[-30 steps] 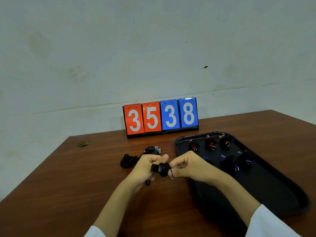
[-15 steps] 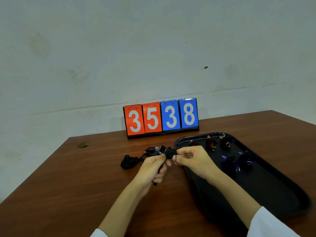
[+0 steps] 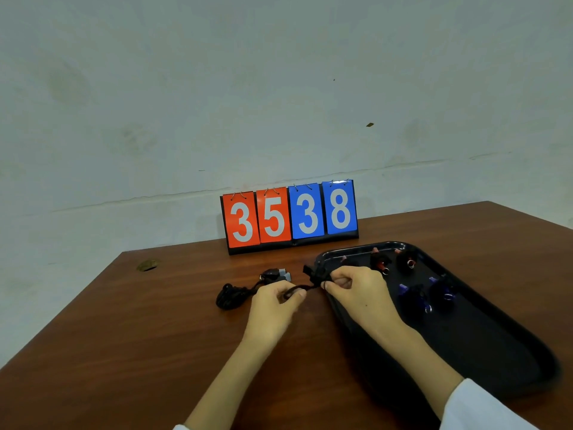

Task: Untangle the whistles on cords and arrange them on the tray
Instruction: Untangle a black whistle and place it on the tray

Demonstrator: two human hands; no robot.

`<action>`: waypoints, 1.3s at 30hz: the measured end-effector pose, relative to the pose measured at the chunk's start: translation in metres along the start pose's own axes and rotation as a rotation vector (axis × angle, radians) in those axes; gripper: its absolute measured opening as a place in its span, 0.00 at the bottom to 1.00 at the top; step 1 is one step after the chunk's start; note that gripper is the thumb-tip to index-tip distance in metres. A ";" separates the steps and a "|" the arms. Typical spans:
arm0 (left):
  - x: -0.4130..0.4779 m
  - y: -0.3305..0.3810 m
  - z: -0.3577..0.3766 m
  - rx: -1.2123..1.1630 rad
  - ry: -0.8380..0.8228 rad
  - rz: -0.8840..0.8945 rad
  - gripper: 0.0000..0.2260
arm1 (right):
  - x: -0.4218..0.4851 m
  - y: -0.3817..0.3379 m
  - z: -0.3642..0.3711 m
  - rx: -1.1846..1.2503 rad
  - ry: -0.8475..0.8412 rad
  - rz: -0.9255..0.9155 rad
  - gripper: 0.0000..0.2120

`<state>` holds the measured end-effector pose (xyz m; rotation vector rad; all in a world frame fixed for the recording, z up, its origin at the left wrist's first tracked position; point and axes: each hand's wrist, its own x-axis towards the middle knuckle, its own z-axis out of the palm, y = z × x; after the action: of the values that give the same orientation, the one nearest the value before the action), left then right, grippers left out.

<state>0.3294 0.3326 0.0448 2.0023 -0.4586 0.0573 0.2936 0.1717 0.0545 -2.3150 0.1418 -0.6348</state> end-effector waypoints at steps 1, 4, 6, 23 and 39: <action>-0.001 0.000 0.000 0.059 0.037 0.039 0.08 | -0.001 -0.001 0.000 -0.011 -0.007 -0.005 0.04; -0.004 0.002 0.002 0.156 0.164 0.159 0.05 | -0.002 -0.004 0.000 -0.043 -0.018 -0.022 0.03; -0.005 0.001 0.004 0.149 0.220 0.224 0.06 | -0.003 -0.004 0.001 -0.061 -0.019 -0.029 0.04; -0.006 0.001 0.011 0.157 0.269 0.386 0.11 | -0.010 -0.011 0.015 -0.370 0.019 -0.365 0.07; -0.004 0.001 0.008 0.331 0.210 0.350 0.11 | -0.013 -0.007 0.020 -0.288 0.038 -0.354 0.07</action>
<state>0.3244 0.3262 0.0406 2.1834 -0.6936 0.5886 0.2909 0.1933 0.0416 -2.6330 -0.1754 -0.8824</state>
